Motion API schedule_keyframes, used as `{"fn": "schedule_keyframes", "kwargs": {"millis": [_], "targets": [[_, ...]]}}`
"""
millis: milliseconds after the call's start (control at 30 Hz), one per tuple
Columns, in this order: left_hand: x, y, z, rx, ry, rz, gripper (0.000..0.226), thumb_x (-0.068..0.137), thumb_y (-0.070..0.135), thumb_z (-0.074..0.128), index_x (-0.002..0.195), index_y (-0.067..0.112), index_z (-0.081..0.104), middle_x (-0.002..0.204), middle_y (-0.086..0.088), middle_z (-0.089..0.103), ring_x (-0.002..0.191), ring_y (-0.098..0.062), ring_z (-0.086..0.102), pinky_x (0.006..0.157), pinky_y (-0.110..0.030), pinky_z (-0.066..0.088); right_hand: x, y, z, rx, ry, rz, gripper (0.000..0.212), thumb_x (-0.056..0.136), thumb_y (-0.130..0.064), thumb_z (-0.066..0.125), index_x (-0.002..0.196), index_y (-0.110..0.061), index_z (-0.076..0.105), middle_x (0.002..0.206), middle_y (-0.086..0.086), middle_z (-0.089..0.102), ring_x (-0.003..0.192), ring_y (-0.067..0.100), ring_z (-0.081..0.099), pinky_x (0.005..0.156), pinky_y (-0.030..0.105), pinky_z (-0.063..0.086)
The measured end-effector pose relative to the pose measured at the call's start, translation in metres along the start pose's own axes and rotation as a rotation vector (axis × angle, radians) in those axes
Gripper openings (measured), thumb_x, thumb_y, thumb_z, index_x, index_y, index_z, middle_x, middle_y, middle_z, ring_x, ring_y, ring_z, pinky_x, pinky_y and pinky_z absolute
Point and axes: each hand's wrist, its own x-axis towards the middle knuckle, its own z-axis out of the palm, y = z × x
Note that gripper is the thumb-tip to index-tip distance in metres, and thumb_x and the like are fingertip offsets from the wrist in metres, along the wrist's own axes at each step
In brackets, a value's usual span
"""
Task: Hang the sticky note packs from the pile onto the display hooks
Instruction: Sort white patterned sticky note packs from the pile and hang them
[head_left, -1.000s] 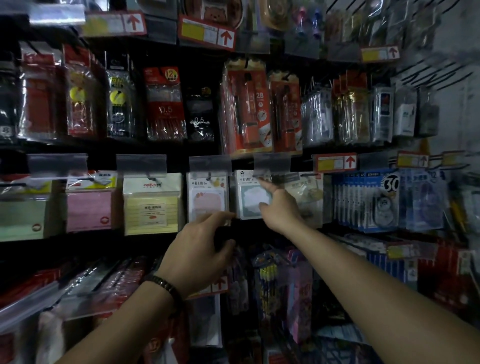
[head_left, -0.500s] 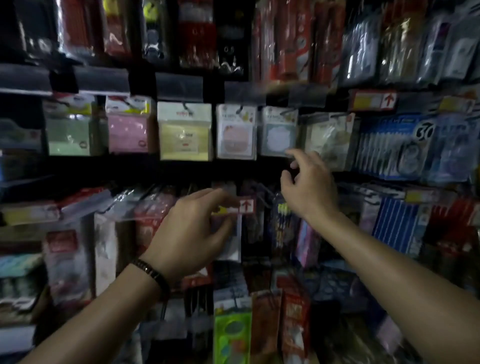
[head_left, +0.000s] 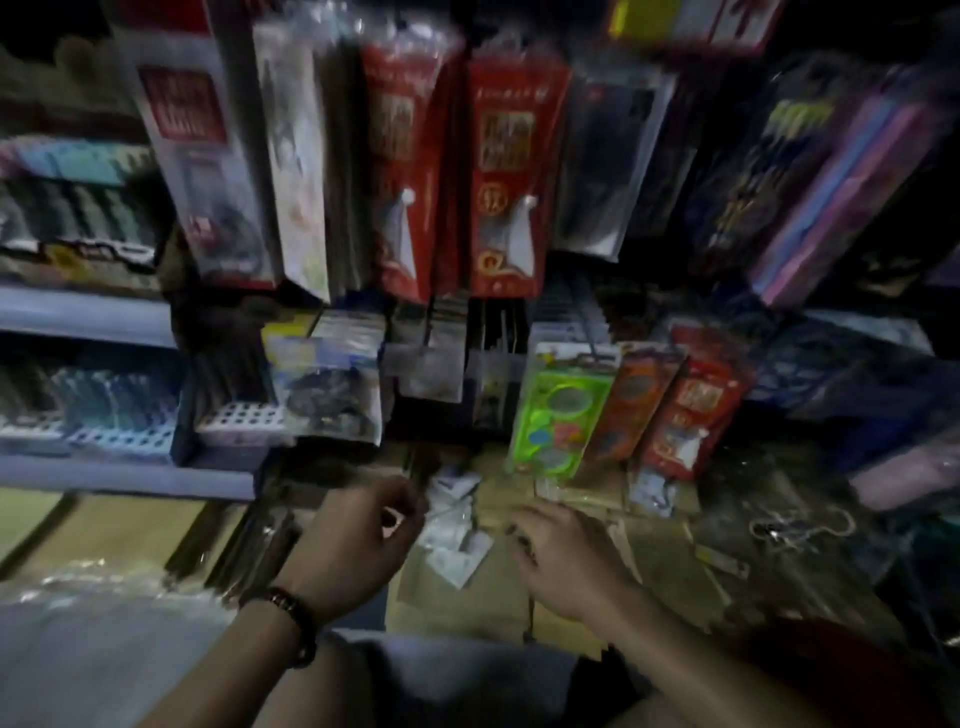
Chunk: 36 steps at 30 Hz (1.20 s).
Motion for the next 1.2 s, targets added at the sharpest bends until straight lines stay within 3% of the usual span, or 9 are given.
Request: {"fn": "schedule_keyframes", "kwargs": {"millis": [167,400,567,800,867,967,1033,1133,1200], "targets": [[-0.001,-0.068,0.064,0.025,-0.161,-0.207,0.003,0.095,0.041,0.066,0.096,0.043,0.067,0.094,0.026,0.072,0.087,0.003,0.068,0.081,-0.031,0.06,0.019,0.009,0.104,0.14,-0.238,0.18,0.025,0.098,-0.035,0.058,0.122,-0.031,0.064,0.127,-0.005,0.062,0.115,0.022,0.063,0.087,0.037,0.055],[0.025,-0.12,0.114,0.087,-0.337,-0.412,0.02,0.101,0.04,0.063,0.12,0.037,0.07,0.119,0.012,0.071,0.106,-0.013,0.07,0.089,-0.033,0.058,0.07,0.037,0.213,0.182,-0.435,0.383,0.036,0.099,-0.033,0.063,0.135,-0.026,0.06,0.132,0.003,0.061,0.126,0.026,0.059,0.095,0.039,0.056],[0.025,-0.128,0.13,0.067,-0.377,-0.446,0.011,0.101,0.037,0.056,0.106,0.038,0.066,0.108,0.012,0.072,0.097,-0.017,0.071,0.083,-0.037,0.061,0.111,0.049,0.278,0.198,-0.396,0.468,0.048,0.095,-0.035,0.068,0.14,-0.025,0.054,0.132,0.002,0.06,0.122,0.026,0.061,0.092,0.039,0.055],[0.026,-0.134,0.126,0.048,-0.469,-0.444,0.008,0.105,0.042,0.054,0.101,0.038,0.059,0.106,0.013,0.066,0.092,-0.013,0.062,0.076,-0.029,0.049,0.18,0.075,0.36,0.89,-0.123,1.185,0.04,0.097,-0.035,0.069,0.127,-0.009,0.065,0.117,0.01,0.071,0.106,0.032,0.071,0.095,0.051,0.062],[0.027,-0.137,0.123,0.041,-0.46,-0.455,0.009,0.105,0.044,0.055,0.104,0.037,0.061,0.105,0.013,0.068,0.094,-0.012,0.064,0.077,-0.028,0.049,0.188,0.078,0.358,0.955,-0.203,1.24,0.041,0.099,-0.039,0.064,0.124,-0.007,0.067,0.104,0.008,0.068,0.089,0.027,0.068,0.081,0.046,0.061],[0.029,-0.141,0.123,0.023,-0.45,-0.464,0.009,0.105,0.045,0.055,0.104,0.039,0.061,0.104,0.015,0.068,0.097,-0.012,0.066,0.082,-0.03,0.055,0.192,0.081,0.359,1.031,-0.346,1.256,0.028,0.108,-0.037,0.049,0.099,-0.013,0.058,0.082,0.003,0.054,0.065,0.016,0.051,0.057,0.03,0.042],[0.032,-0.144,0.125,0.02,-0.454,-0.467,0.008,0.105,0.044,0.056,0.105,0.039,0.062,0.105,0.015,0.068,0.097,-0.01,0.065,0.082,-0.028,0.055,0.196,0.08,0.363,1.058,-0.34,1.301,0.034,0.111,-0.037,0.045,0.085,-0.016,0.052,0.079,0.003,0.049,0.063,0.014,0.044,0.054,0.027,0.035],[0.035,-0.146,0.128,0.025,-0.453,-0.476,0.007,0.105,0.042,0.058,0.107,0.039,0.064,0.106,0.015,0.068,0.096,-0.008,0.065,0.079,-0.023,0.052,0.196,0.076,0.356,1.232,-0.29,1.503,0.042,0.106,-0.048,0.057,0.093,-0.008,0.06,0.085,0.008,0.056,0.07,0.018,0.047,0.057,0.031,0.035],[0.035,-0.144,0.129,0.037,-0.456,-0.478,0.007,0.104,0.042,0.057,0.105,0.039,0.064,0.104,0.014,0.069,0.094,-0.009,0.066,0.078,-0.024,0.052,0.191,0.085,0.364,1.228,-0.262,1.497,0.043,0.104,-0.046,0.062,0.093,-0.005,0.064,0.083,0.007,0.058,0.07,0.017,0.051,0.058,0.029,0.039]]}}
